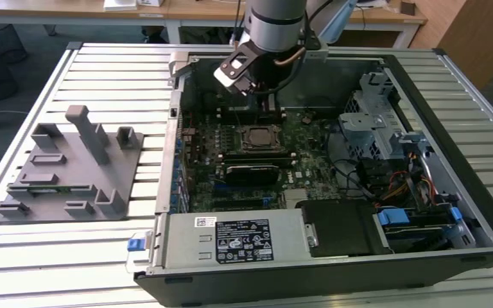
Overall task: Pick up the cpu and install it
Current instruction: 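Install the first cpu locking lever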
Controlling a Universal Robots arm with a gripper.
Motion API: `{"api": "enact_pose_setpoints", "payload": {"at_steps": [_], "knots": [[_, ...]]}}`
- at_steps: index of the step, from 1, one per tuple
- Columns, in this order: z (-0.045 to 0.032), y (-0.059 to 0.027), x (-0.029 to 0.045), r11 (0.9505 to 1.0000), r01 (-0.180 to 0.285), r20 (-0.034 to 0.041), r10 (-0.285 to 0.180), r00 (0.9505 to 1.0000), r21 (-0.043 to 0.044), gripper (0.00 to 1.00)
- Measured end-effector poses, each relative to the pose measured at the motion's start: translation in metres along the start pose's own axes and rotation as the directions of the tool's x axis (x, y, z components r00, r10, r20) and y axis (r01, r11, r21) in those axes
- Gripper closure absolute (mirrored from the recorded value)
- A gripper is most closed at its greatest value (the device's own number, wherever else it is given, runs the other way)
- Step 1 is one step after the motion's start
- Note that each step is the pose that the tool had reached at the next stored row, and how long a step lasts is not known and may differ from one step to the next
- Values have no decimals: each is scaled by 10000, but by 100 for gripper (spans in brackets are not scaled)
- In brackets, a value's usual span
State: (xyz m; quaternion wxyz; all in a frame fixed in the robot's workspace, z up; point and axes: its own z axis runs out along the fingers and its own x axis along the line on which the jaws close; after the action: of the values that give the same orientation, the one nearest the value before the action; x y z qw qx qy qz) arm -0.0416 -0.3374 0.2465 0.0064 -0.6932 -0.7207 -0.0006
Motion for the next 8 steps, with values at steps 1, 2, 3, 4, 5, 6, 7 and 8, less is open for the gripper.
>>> {"api": "enact_pose_setpoints", "payload": {"at_steps": [1, 2, 3, 4, 5, 6, 7, 8], "knots": [[-28, 0, 0, 10000, 0, 0, 0, 10000, 0, 89], [-55, 0, 0, 10000, 0, 0, 0, 10000, 0, 89], [-84, 0, 1, 10000, 0, -1, 0, 10000, -1, 89], [-113, -1, 1, 10000, 1, 0, -1, 10000, -1, 89], [-143, -1, 1, 10000, 0, 2, 0, 10000, 1, 89], [-172, -1, 2, 10000, 0, -1, 0, 10000, 0, 89], [-201, -2, 2, 10000, 0, 2, 0, 10000, 1, 89], [-223, -2, 2, 10000, 0, 2, 0, 10000, 1, 89]]}}
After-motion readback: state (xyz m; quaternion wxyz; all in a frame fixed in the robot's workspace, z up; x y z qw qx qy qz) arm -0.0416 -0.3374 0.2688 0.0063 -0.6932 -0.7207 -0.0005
